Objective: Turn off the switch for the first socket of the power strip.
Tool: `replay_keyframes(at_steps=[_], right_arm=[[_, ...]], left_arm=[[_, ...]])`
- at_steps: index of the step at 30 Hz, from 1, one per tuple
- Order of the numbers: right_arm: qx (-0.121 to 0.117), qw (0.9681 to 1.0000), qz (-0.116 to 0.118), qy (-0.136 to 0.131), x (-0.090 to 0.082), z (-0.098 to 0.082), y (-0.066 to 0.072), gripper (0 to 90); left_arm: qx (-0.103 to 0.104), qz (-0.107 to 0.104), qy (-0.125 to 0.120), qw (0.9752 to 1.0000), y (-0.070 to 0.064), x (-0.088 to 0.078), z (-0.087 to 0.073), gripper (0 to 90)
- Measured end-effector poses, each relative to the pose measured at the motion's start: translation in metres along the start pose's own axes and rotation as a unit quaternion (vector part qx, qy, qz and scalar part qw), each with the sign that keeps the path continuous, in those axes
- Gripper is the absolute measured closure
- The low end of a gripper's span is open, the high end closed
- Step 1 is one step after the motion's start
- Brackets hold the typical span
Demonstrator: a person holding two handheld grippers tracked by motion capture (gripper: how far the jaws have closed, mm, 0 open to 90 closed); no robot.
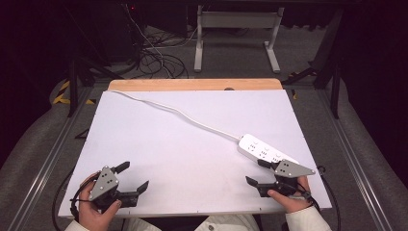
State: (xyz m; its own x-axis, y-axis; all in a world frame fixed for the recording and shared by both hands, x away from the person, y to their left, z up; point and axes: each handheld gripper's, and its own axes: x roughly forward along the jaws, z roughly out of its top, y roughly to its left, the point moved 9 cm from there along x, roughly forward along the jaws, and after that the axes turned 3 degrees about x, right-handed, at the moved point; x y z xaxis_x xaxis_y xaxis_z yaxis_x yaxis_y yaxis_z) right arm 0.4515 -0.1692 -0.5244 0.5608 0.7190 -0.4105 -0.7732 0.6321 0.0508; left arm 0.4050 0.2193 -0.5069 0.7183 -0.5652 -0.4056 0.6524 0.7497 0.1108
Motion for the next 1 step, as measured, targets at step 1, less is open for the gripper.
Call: replay_keyframes(at_steps=[1], right_arm=[[0.000,1.0000,-0.002,0.001,-0.0001,-0.0001,-0.0002,24.3]], left_arm=[[0.000,0.000,0.000,1.0000,0.0003,-0.0001,-0.0001,10.6]])
